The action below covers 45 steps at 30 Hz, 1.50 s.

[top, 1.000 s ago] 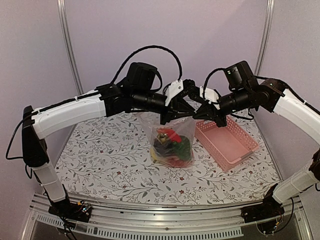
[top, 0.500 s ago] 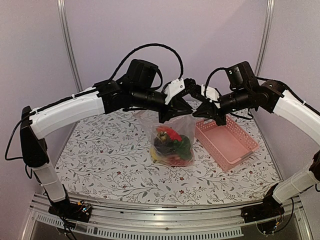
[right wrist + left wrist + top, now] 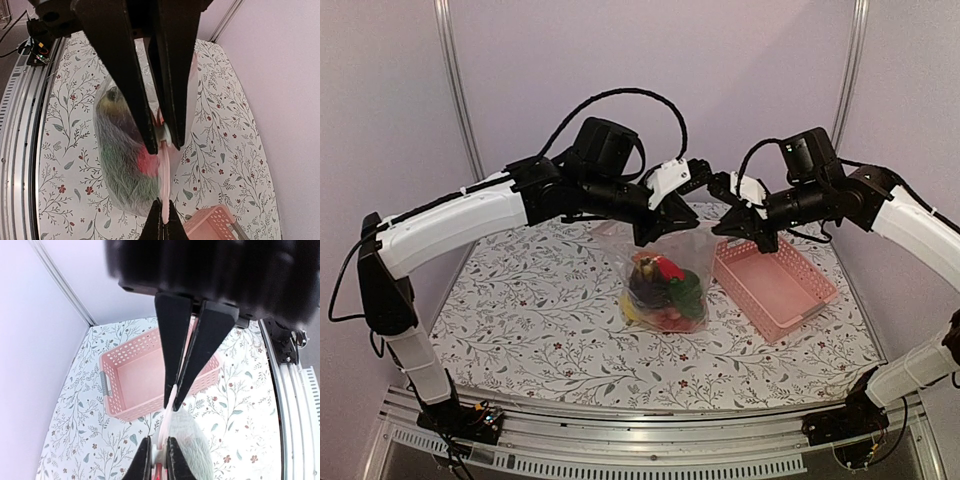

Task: Place the food in the zip-top bag and seal the zipper
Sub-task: Zip the zipper of the food storage bag.

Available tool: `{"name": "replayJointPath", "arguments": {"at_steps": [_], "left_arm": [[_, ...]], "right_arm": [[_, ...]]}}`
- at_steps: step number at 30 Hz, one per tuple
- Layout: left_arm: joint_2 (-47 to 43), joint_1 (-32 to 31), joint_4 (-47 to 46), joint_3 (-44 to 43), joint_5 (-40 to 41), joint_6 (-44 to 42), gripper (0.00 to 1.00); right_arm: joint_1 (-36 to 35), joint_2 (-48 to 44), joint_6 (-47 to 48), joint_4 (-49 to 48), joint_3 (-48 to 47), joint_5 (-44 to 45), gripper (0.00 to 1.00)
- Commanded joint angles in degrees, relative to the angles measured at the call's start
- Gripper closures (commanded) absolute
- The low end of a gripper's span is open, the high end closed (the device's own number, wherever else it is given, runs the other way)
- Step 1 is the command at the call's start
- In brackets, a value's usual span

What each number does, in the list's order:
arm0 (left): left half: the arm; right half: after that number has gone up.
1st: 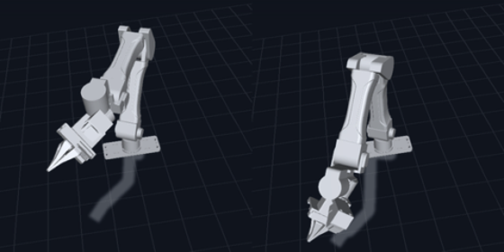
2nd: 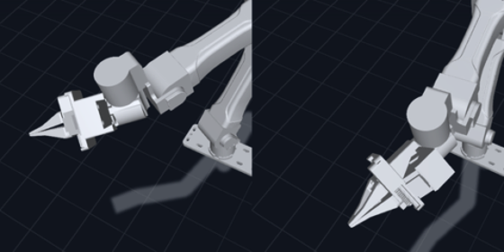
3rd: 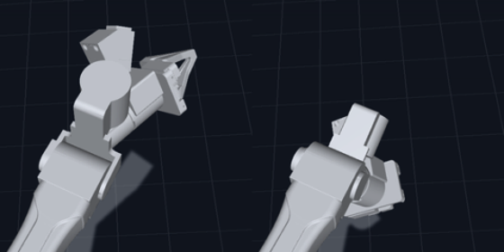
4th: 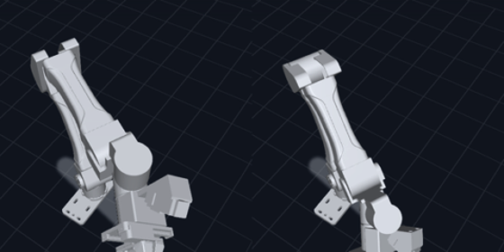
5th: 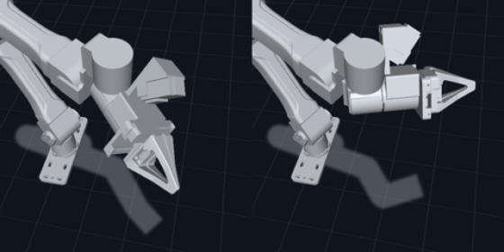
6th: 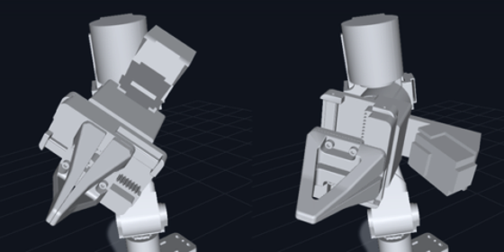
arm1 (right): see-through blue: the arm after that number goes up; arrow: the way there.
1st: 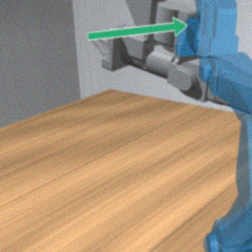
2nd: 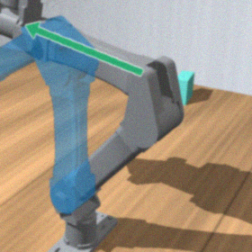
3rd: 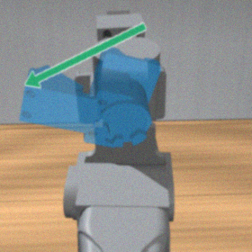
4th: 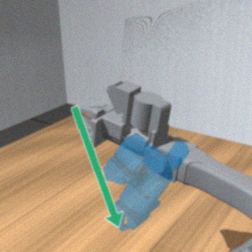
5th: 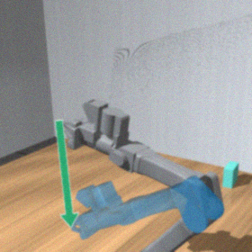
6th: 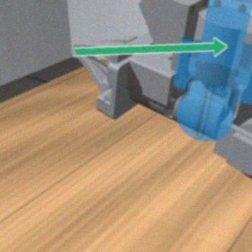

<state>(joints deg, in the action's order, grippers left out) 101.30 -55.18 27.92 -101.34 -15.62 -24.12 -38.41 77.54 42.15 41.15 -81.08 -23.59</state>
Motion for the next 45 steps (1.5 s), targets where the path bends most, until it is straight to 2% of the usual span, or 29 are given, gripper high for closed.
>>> {"name": "replayJointPath", "arguments": {"at_steps": [1, 12, 32, 45], "left_arm": [[-2.9, 2.0, 5.2, -0.9, 4.9, -0.8, 0.92], [-9.3, 3.9, 6.2, 6.8, 8.2, 1.1, 0.92], [-24.5, 7.2, 4.8, 24.2, 11.2, 5.5, 0.91], [-30.5, 8.3, 4.5, 29.5, 12.6, 7.0, 0.90]], "right_arm": [[1.7, -2.4, 0.6, 1.7, 1.4, 2.2, 1.00], [5.8, -3.3, 1.5, 1.6, 2.4, 2.2, 1.00], [8.7, -3.4, 0.7, 1.1, 3.5, 2.4, 1.00], [8.8, -3.1, -0.2, 0.8, 3.4, 2.1, 1.00]]}}
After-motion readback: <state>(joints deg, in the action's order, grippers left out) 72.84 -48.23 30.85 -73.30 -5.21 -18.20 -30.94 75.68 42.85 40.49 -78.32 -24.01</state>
